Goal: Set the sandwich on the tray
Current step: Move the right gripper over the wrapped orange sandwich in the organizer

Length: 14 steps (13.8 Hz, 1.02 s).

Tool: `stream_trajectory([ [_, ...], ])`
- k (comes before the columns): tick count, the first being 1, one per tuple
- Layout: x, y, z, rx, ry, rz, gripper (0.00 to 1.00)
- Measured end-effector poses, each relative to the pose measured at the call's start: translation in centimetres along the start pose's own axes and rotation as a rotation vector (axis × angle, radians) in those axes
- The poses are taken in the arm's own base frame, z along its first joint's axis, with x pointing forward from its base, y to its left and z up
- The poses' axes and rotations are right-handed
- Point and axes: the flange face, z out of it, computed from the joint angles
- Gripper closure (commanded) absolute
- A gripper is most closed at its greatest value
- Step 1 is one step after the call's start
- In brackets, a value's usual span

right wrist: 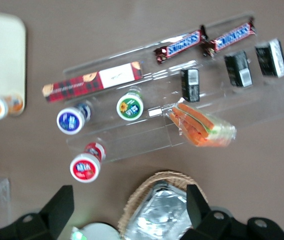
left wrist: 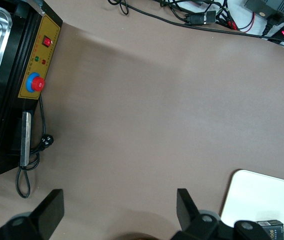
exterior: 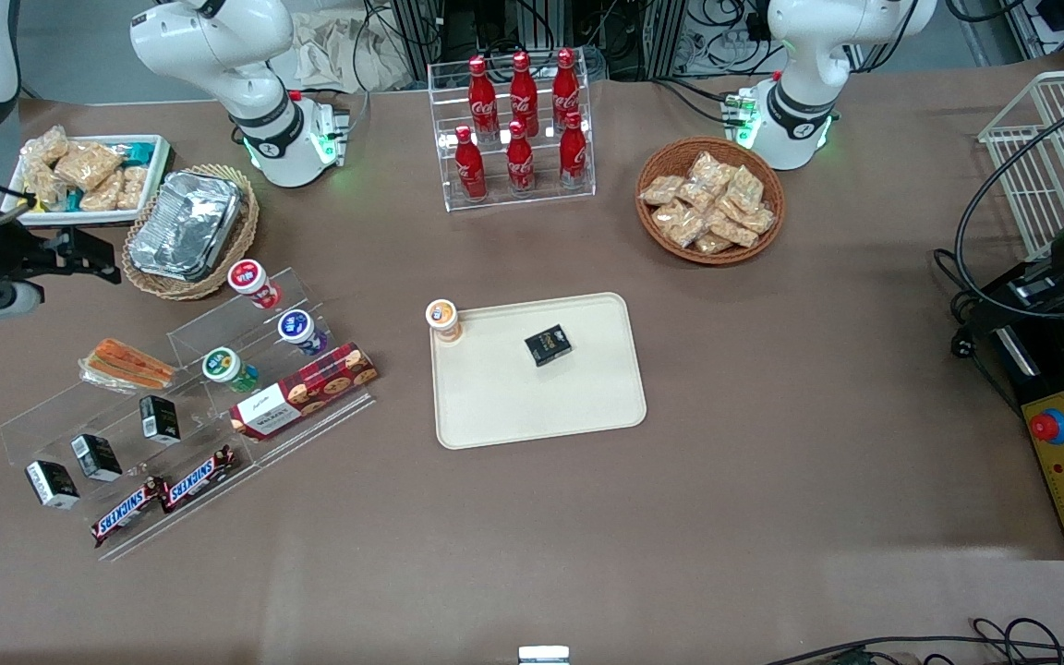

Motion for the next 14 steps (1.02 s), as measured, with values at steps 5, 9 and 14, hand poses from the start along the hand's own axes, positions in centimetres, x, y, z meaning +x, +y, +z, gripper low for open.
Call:
stream_trajectory([
  [5,-1.6,4.9,1.1,0.014,-0.003,-0.33,0.01],
  [9,-1.2,9.8,4.5,0.009,0.037,-0.572,0.01],
  [14,0.1,14.2,12.3,0.046,0.067,-0.791,0.01],
])
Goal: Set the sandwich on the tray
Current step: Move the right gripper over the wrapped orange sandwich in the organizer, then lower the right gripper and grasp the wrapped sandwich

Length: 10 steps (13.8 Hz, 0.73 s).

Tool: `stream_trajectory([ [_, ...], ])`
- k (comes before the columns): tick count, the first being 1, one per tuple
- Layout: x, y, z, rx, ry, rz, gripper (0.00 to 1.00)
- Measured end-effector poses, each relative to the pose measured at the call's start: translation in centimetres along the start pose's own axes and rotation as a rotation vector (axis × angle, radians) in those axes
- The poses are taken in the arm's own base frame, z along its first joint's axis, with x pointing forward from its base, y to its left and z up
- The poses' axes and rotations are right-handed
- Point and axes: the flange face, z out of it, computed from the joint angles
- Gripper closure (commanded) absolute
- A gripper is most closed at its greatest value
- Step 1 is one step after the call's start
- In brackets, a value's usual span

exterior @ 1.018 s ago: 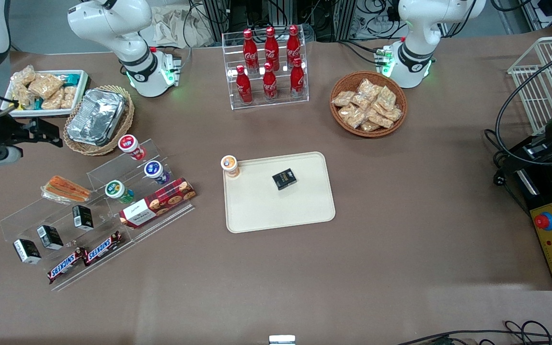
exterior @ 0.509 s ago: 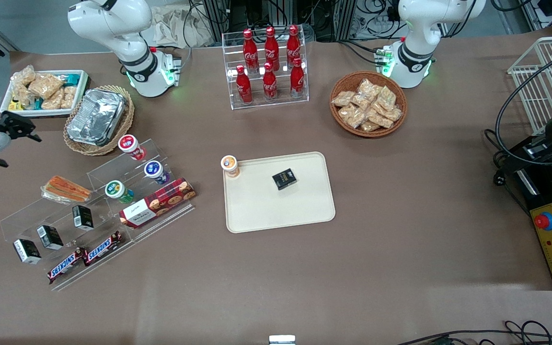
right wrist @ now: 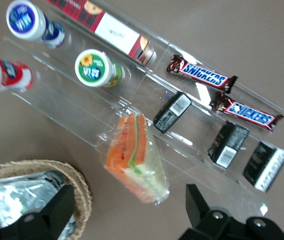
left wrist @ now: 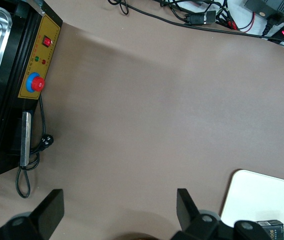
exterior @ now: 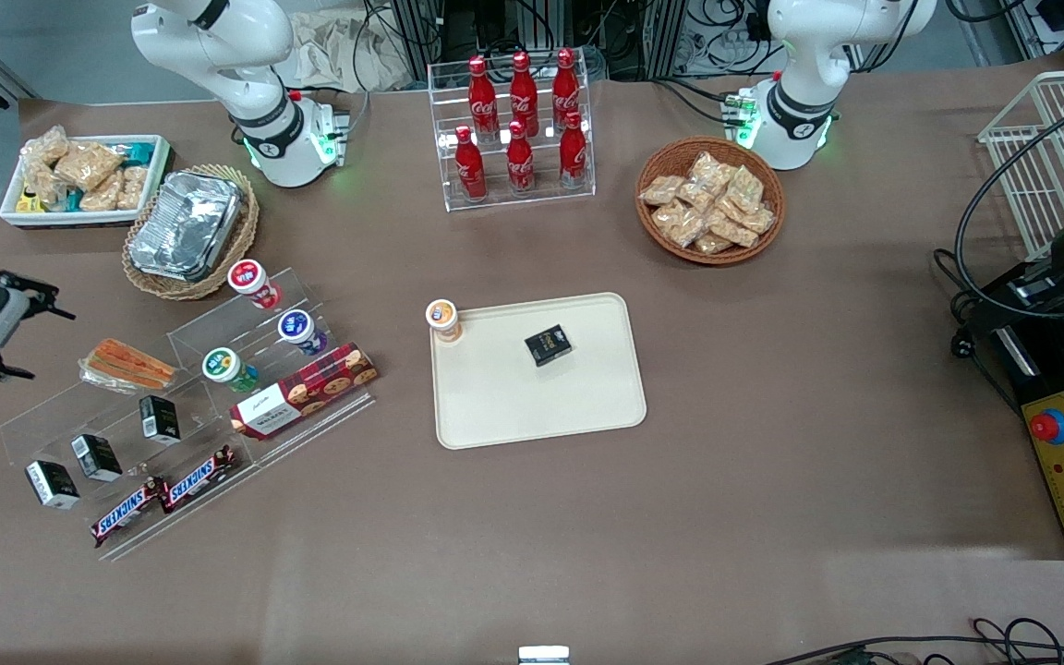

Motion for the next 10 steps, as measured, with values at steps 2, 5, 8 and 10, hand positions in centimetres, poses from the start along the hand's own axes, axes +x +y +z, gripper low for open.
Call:
stream_trajectory([
  [2,-0.3,0.9,2.7,0.013,0.015,-0.037,0.01],
  [5,-0.8,1.1,5.0,0.002,0.016,-0.067,0.01],
  [8,-1.1,0.9,7.5,-0.006,0.014,-0.084,0.01],
  [10,-1.2,0.7,8.7,-0.018,0.013,-0.093,0.12],
])
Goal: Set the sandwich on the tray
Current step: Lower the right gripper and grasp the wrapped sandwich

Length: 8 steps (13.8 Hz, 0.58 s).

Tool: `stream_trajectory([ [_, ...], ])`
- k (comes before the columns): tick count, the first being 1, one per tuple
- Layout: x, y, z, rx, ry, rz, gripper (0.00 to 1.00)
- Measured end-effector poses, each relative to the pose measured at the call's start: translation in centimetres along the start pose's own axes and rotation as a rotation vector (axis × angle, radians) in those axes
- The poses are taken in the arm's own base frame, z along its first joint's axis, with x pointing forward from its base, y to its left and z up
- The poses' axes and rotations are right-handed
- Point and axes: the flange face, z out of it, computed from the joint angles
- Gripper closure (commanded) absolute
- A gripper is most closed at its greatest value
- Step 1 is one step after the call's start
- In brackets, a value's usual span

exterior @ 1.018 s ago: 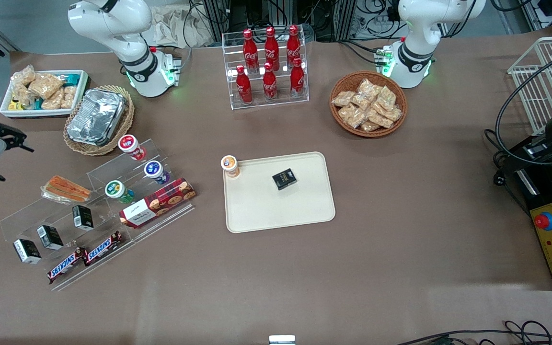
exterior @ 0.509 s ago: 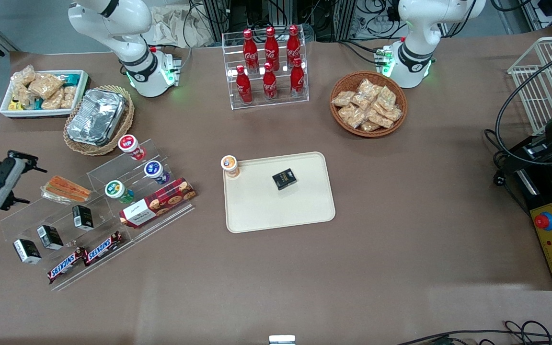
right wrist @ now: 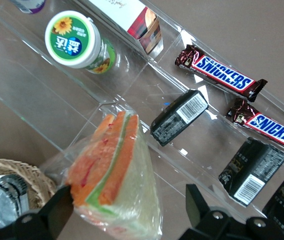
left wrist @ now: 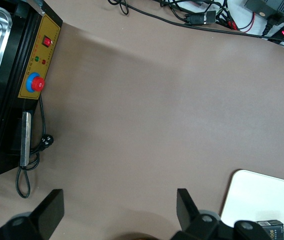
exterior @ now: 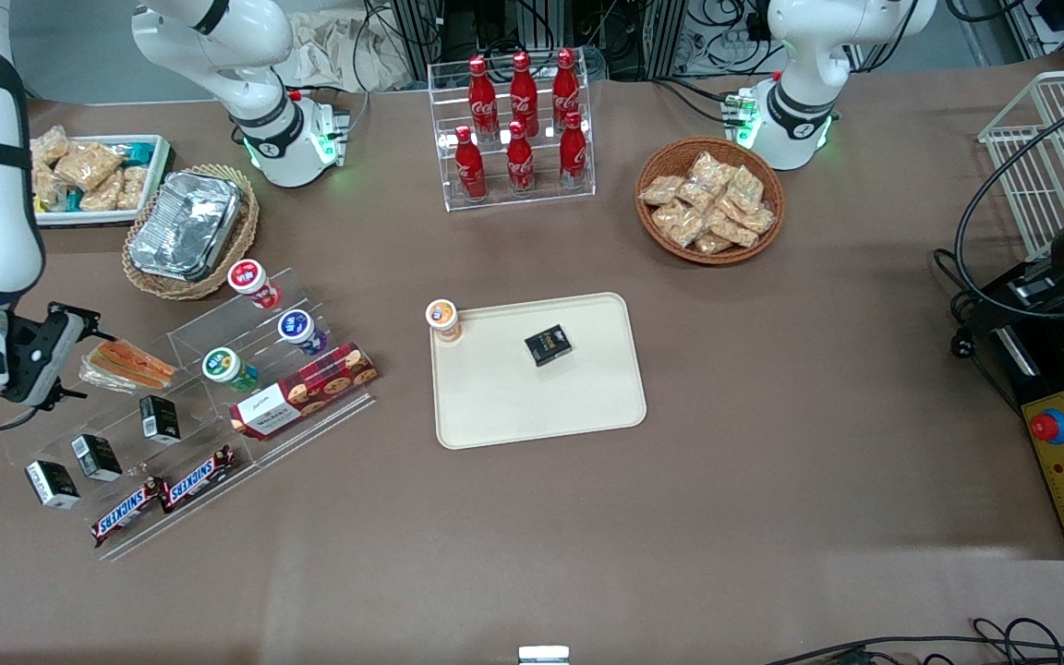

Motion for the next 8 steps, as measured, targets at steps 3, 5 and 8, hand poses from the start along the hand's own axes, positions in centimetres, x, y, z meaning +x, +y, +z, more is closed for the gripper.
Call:
stream_trajectory([
  [3,0.04,-0.12,0.66,-0.005,-0.001,-0.003,0.53],
  [5,0.01,-0.18,1.05,-0.003,-0.002,-0.003,1.0],
  [8,0.06,-0.06,0.98,-0.013,-0.002,-0.005,1.0],
])
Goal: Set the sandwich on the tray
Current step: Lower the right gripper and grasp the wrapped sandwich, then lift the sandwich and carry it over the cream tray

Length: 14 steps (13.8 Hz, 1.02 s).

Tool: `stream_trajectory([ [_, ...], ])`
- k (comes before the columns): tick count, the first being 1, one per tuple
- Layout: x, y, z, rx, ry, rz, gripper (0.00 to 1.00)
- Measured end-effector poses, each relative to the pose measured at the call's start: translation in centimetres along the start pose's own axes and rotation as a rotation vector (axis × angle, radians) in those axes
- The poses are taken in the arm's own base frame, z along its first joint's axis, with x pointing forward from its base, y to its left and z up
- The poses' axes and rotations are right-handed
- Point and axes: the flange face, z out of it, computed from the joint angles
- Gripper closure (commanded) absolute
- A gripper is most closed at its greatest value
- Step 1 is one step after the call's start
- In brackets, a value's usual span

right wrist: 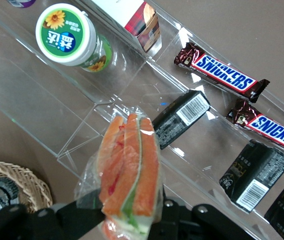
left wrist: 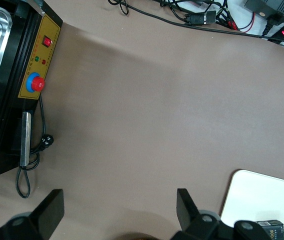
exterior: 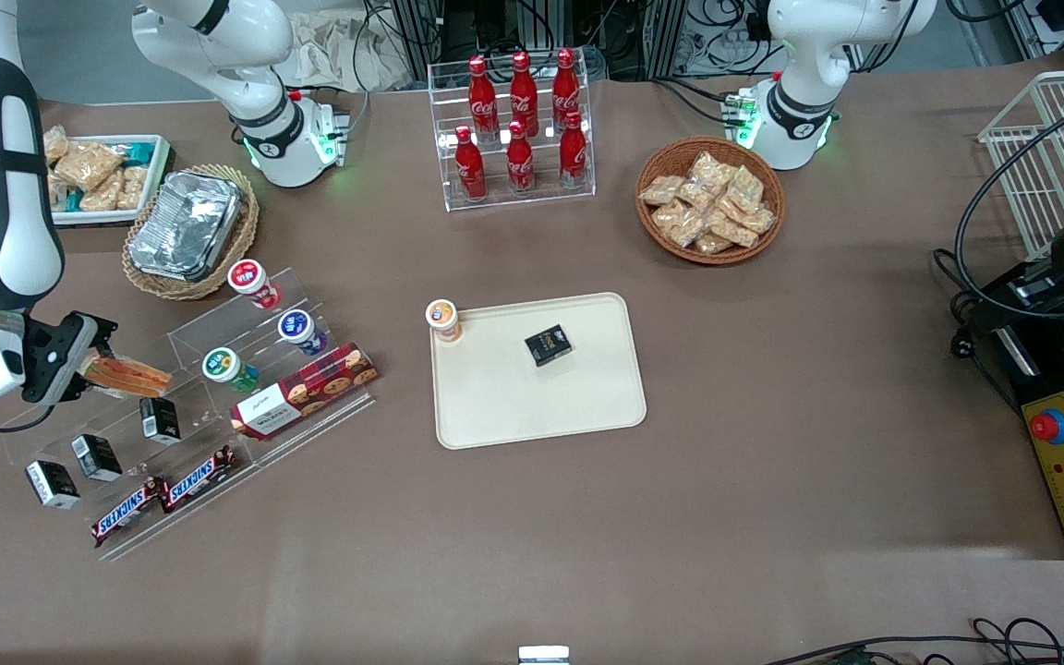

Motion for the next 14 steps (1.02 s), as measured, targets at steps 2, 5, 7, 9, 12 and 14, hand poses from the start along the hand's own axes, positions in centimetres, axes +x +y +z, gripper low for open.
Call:
stream_trajectory([
  [2,0.3,0.0,-0.2,0.0,0.001,-0.029,1.0],
  [5,4.0,-0.4,-3.1,-0.003,0.007,-0.109,1.0],
  [7,8.3,-1.2,-7.4,-0.013,0.013,-0.186,1.0],
  [9,13.2,-2.5,-11.5,-0.034,0.019,-0.275,1.0],
  [12,21.6,-5.3,-14.9,-0.077,0.033,-0.358,1.0],
  [14,27.6,-8.3,-14.6,-0.069,0.047,-0.394,1.0],
])
